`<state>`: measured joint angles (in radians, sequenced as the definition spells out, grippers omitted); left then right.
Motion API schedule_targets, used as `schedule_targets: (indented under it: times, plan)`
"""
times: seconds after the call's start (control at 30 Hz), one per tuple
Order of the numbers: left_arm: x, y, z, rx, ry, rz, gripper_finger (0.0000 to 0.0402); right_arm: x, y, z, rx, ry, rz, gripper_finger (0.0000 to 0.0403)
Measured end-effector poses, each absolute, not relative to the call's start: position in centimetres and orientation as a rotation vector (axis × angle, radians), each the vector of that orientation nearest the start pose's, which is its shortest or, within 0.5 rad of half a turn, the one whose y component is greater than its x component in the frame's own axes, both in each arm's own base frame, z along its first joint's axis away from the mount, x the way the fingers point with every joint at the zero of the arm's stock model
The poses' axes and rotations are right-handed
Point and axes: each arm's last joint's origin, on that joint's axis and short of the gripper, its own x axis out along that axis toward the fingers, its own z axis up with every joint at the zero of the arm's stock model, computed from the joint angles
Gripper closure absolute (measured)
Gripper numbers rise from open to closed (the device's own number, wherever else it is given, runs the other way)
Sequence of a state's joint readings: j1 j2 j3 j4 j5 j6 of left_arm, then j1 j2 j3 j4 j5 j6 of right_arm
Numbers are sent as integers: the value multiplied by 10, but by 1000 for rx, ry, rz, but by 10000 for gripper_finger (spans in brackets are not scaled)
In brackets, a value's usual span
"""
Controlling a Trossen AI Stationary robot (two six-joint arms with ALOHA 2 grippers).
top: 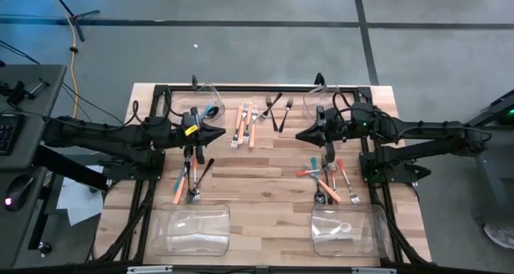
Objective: Sort silverware by color (type)
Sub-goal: Put the light orange fork into the bottom left transparent bin
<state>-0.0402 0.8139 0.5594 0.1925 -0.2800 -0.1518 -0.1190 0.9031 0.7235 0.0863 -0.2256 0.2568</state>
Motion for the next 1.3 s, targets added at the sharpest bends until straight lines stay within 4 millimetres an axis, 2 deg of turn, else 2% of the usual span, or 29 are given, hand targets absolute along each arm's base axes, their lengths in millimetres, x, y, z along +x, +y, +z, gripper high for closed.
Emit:
schedule_targets:
  times: [0.2,0.43,0.53,0.67,0.8,0.93,1.03,1.2,1.3]
  plan:
    - [186,2,286,-151,38,289,401,203,-17,326,336,102,115,403]
    - [186,2,286,-169,38,289,401,202,-10,313,487,460,76,395]
    - [186,2,285,-168,40,290,401,201,-1,296,593,650,40,369]
    - [186,2,285,-168,40,290,401,199,13,269,701,939,-59,313]
    - [186,2,285,-167,43,290,401,198,25,247,639,1164,-145,256]
    - [186,2,285,-167,46,291,401,199,28,227,556,1310,-319,216]
    - [186,2,285,-167,46,291,401,203,29,210,589,1383,-410,204]
    - [186,2,285,-167,46,291,401,203,33,177,585,1507,-418,203]
    - [186,2,285,-167,46,291,401,203,36,167,580,1542,-431,208]
